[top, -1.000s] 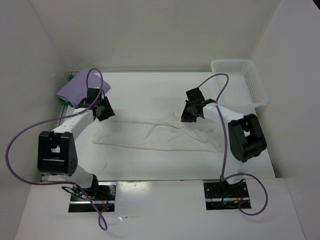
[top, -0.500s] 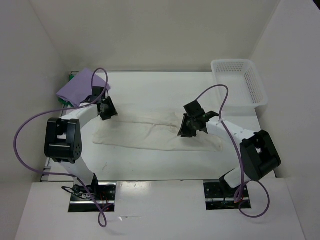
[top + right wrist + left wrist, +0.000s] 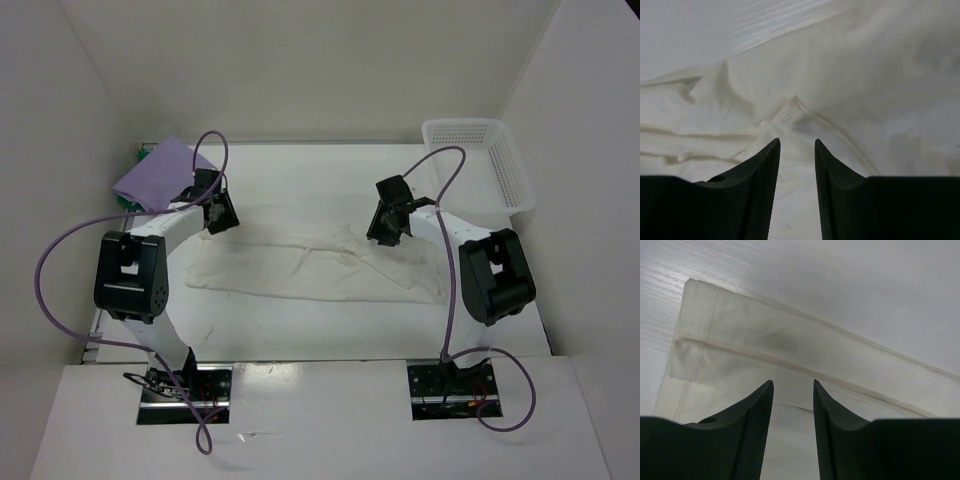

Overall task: Fold and stack the t-shirts
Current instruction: Fold the other side of the tshirt into a rectangle

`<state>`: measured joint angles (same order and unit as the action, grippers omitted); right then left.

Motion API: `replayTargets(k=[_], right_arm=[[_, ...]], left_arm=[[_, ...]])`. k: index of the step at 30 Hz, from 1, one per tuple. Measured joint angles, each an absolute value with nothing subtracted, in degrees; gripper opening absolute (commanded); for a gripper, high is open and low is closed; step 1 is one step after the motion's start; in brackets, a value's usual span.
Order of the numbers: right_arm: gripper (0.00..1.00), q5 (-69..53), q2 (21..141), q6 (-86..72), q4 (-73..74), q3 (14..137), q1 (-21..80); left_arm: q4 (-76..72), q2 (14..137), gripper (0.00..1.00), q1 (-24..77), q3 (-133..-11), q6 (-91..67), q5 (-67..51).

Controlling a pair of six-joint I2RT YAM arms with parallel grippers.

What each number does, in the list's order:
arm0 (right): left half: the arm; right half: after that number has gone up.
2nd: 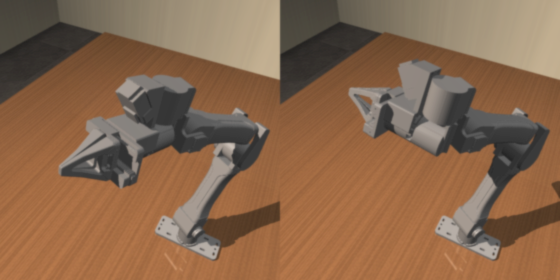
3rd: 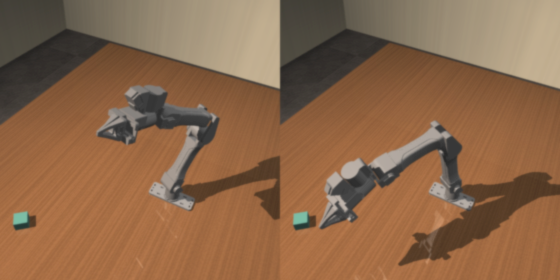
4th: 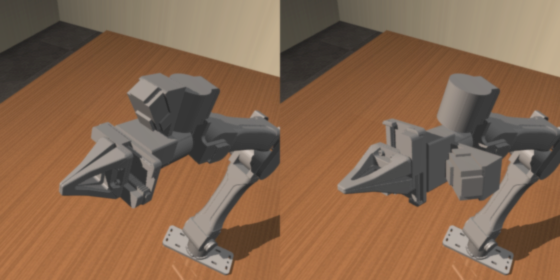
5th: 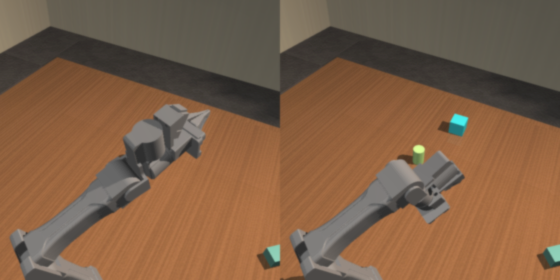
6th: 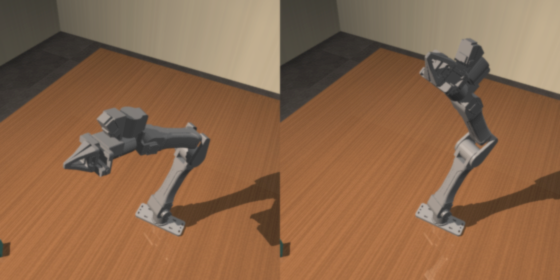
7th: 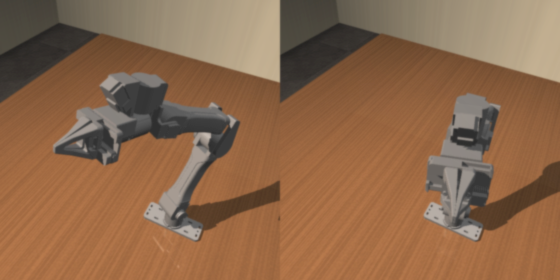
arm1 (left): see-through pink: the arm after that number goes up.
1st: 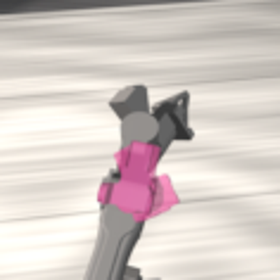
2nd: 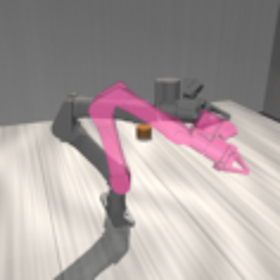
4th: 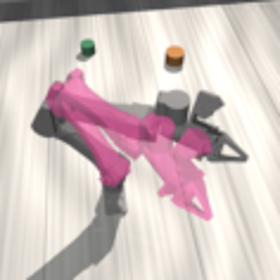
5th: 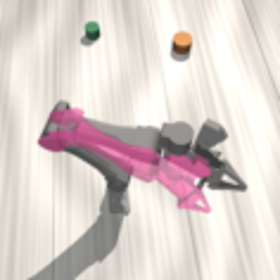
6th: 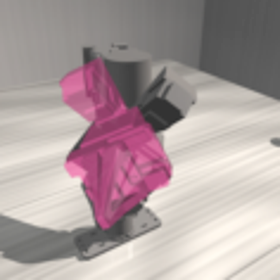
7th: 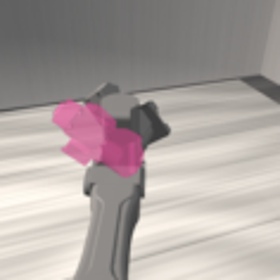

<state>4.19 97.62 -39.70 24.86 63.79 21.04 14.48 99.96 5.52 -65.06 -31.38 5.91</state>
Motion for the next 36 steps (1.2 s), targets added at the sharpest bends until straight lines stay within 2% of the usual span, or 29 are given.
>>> replayTargets(k=[5, 17, 18, 22, 24, 25, 29, 32, 36], right_arm=[[0.44, 5.7, 101.4, -38.9, 24.2, 65.6, 18.5], [0.44, 3.6, 105.7, -37.8, 22.9, 68.7, 18.7], [0.43, 3.4, 105.8, -37.8, 22.9, 68.7, 19.0], [0.28, 2.1, 106.8, -37.3, 23.0, 68.7, 19.9], [0.24, 1.7, 107.2, -37.1, 23.0, 68.7, 20.0], [0.17, 1.4, 107.3, -37.0, 23.1, 68.7, 20.0], [0.05, 0.6, 107.3, -36.5, 23.6, 68.7, 20.0], [0.0, -0.2, 107.1, -36.3, 23.8, 68.6, 20.2], [0.0, -1.7, 104.1, -36.4, 24.1, 65.7, 20.8]], left_arm=[[14.5, 101.9, 0.46, 5.5, -65.1, -31.0, 6.1], [14.9, 103.1, 0.49, 5.5, -65.1, -30.0, 6.7], [15.0, 103.1, 0.49, 5.5, -65.1, -30.0, 6.7], [15.2, 103.1, 0.49, 5.5, -65.1, -30.0, 6.8], [15.2, 103.1, 0.49, 5.5, -65.1, -30.0, 6.8], [15.3, 103.1, 0.49, 5.5, -65.1, -30.0, 6.8], [15.4, 103.1, 0.49, 5.5, -65.1, -29.9, 6.8], [15.6, 103.1, 0.49, 5.5, -65.0, -29.9, 6.8], [16.0, 103.0, 0.49, 5.5, -64.9, -29.9, 6.9]])
